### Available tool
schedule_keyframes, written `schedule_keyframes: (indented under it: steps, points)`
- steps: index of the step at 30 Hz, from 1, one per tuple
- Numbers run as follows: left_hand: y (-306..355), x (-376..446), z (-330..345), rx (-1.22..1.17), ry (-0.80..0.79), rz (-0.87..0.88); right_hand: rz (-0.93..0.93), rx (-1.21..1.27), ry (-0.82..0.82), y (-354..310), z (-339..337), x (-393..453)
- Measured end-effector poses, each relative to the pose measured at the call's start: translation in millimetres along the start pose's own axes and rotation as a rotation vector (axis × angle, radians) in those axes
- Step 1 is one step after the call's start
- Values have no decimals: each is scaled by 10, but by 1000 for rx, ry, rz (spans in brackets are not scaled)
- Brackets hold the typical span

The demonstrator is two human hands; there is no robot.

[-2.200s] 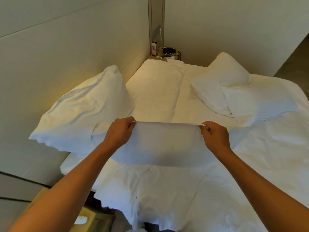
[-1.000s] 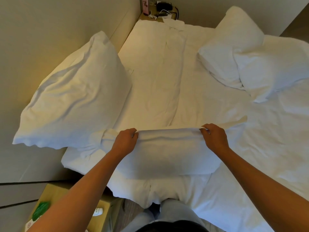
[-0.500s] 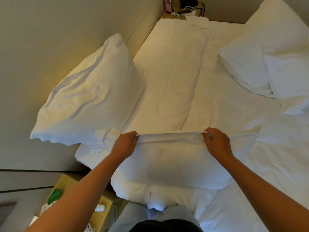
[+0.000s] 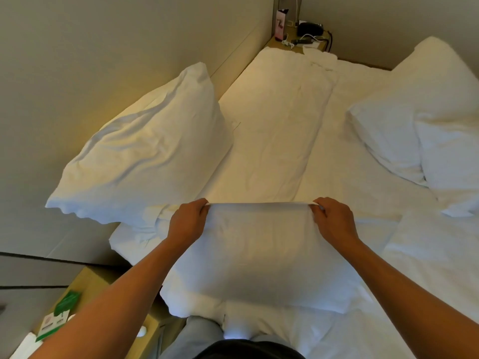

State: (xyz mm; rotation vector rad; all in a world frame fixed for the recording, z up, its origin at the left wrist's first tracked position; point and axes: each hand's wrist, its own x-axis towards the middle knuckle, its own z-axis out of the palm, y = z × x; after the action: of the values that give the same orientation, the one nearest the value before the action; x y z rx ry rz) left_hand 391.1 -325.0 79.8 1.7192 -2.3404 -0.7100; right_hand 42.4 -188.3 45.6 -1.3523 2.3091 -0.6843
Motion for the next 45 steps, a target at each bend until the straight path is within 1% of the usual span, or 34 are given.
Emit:
schedule_keyframes:
  steps: [5,10,13,16,23,30,38,41,45]
  points:
    - [-120,59,-390,8,80,-55,-126,8,56,-477,-84,398]
    - [-244,-36,-852,-20,227,-68,-318,1,152,-1176,-191,903]
    - [-272,-106,-991,-53,300,-82,-373,21,192,-1485,-214,1118]
    - [-304,-174,-1012,-87,348,-127,-381,47,184,-1705,-147,1240]
    - [-315,-172,-870,-126,288,-189,-330,101,130,-1928,66,1501]
    - [-436,82,-904,-177,258,-231,-327,13,42,-2158,289,1906]
    - [-638,365,-1018,-214,295,-256,-388,-35,23,-2461,412,2372]
    - [-675,421,-877,-204,249,-284,-365,-70,-39,-2409,583,2488]
    - [-661,411,-540,-214,121,-352,-314,-114,-144,-2149,888,2462]
